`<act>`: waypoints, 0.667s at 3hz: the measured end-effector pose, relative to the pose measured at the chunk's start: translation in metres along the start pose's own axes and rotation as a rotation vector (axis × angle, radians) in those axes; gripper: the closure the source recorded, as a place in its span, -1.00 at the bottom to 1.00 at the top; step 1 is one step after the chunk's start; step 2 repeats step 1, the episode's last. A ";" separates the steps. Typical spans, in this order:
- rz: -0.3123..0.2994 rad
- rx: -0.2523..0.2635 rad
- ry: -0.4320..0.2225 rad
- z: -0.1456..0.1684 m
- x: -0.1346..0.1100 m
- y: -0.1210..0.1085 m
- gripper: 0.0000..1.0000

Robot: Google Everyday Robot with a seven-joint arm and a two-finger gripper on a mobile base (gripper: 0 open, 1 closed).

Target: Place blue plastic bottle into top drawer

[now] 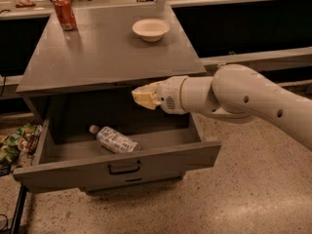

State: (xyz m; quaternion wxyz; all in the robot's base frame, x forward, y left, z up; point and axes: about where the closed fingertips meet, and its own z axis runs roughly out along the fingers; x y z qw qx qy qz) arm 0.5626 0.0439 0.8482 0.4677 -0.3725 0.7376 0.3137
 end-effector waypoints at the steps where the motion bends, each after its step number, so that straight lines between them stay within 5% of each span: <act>1: -0.002 -0.001 0.000 0.000 -0.001 0.001 0.11; 2: -0.002 -0.001 0.000 0.000 -0.001 0.001 0.11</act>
Offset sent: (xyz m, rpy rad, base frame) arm 0.0000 0.0000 0.0000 0.0000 0.0000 0.0000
